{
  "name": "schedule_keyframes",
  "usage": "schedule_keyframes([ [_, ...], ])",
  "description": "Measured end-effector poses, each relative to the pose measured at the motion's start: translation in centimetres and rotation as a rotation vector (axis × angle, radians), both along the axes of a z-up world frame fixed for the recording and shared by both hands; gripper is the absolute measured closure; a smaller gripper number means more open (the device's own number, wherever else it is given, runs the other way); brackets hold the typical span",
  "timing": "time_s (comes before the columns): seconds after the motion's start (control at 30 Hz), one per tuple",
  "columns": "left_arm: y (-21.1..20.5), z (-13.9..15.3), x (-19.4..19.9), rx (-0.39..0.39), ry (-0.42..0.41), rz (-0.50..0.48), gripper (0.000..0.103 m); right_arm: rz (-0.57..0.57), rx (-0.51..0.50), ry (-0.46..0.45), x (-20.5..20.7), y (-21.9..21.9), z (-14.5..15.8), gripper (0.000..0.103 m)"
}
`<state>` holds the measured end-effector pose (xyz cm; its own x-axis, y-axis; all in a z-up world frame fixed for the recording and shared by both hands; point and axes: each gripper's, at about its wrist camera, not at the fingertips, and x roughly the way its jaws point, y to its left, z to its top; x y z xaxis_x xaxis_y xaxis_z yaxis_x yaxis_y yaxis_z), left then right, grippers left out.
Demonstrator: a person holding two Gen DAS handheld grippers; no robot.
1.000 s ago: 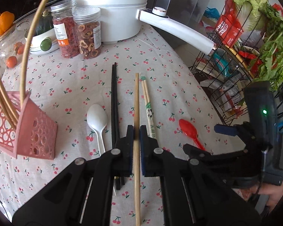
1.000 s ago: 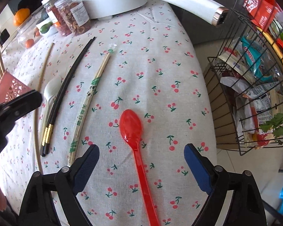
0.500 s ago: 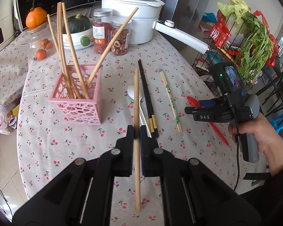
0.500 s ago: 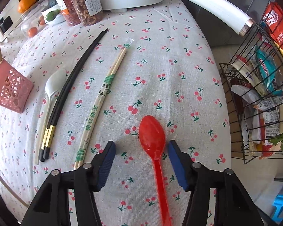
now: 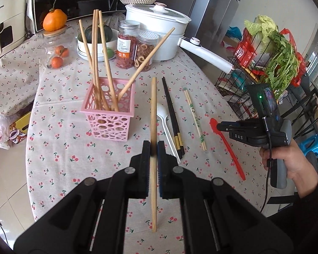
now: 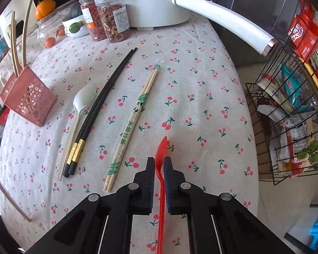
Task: Organize utensils
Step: 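Close the right tool on the red spoon while the left tool lifts its chopstick, then carry the wooden chopstick and red spoon upright over the pink basket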
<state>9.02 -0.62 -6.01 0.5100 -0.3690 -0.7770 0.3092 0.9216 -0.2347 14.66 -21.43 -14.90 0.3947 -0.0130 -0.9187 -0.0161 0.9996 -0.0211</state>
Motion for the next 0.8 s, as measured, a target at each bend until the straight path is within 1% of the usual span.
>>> schedule_keyframes([
  [0.23, 0.6, 0.8, -0.6, -0.027, -0.016, 0.004, 0.096, 0.024, 0.080, -0.052, -1.7, 0.0, 2.3, 0.095],
  [0.37, 0.9, 0.8, -0.7, -0.033, -0.014, 0.009, 0.096, 0.052, 0.138, -0.042, -2.3, -0.8, 2.7, 0.094],
  [0.4, 1.0, 0.8, -0.7, -0.034, -0.013, 0.011, 0.096, 0.054, 0.146, -0.034, -2.3, -1.0, 2.6, 0.086],
  [0.43, 1.1, 0.8, -0.7, -0.035, -0.013, 0.011, 0.096, 0.054, 0.146, -0.021, -2.3, -1.2, 2.2, 0.069],
  [0.5, 1.2, 0.9, -0.6, -0.039, -0.012, 0.013, 0.096, 0.052, 0.123, -0.008, -2.1, -1.3, 1.5, 0.046],
  [0.57, 1.2, 0.9, -0.5, -0.043, -0.012, 0.013, 0.096, 0.059, 0.097, 0.011, -1.6, -1.1, 0.8, 0.046],
  [0.67, 1.1, 0.9, -0.3, -0.045, -0.009, 0.009, 0.096, 0.075, 0.088, 0.039, -0.6, -0.6, -0.2, 0.046],
  [0.8, 0.8, 0.7, -0.3, -0.028, -0.014, 0.001, 0.096, 0.103, 0.023, 0.086, 1.1, 0.8, -1.9, 0.048],
])
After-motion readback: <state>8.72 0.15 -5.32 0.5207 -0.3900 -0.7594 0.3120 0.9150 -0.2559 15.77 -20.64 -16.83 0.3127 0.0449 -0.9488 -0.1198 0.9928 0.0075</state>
